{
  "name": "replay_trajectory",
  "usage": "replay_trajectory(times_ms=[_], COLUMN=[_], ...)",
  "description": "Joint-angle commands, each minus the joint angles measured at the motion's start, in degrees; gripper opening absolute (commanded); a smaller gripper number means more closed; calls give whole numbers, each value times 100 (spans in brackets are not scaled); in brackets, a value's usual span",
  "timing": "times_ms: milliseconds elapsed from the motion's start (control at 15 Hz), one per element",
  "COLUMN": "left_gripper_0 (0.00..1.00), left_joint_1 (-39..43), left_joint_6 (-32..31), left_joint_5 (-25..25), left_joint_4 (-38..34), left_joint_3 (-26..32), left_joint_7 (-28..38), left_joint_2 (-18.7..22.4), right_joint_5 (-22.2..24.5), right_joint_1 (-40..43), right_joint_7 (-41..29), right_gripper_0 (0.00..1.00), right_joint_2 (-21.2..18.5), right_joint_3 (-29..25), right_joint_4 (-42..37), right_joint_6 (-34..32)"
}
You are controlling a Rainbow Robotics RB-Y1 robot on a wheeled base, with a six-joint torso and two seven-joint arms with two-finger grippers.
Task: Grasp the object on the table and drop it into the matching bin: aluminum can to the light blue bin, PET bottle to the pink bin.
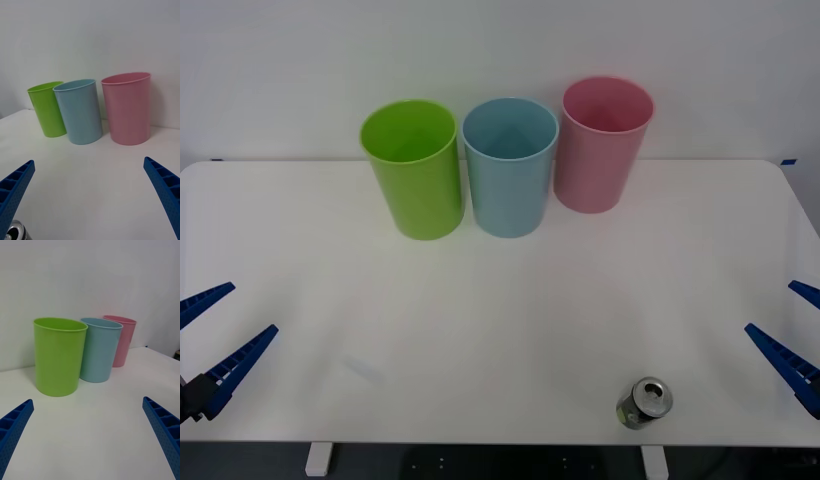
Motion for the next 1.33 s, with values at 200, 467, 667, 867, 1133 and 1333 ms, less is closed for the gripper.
replay_trajectory(times_ms=[200, 467, 667, 867, 1133, 1333], left_gripper_0=[100, 100, 100, 100, 100, 100], left_joint_1=[0, 0, 0, 0, 0, 0], left_joint_6=[0, 0, 0, 0, 0, 0], left_joint_5=[0, 0, 0, 0, 0, 0], left_joint_4=[0, 0, 0, 0, 0, 0], left_joint_3=[0, 0, 0, 0, 0, 0], left_joint_7=[0, 0, 0, 0, 0, 0], left_joint_2=[0, 0, 0, 0, 0, 0], right_joint_5=[-7, -51, -51, -51, 11, 187], right_joint_1=[83, 101, 118, 127, 83, -146], right_joint_7=[9, 0, 44, 211, 914, 1178], right_gripper_0=[100, 100, 100, 100, 100, 100], right_joint_2=[129, 24, -99, -293, -530, -715], right_joint_3=[29, 161, 258, 407, 548, 627], right_joint_4=[8, -36, 78, 166, 386, 825], right_joint_6=[-40, -137, -356, -559, -813, -1253])
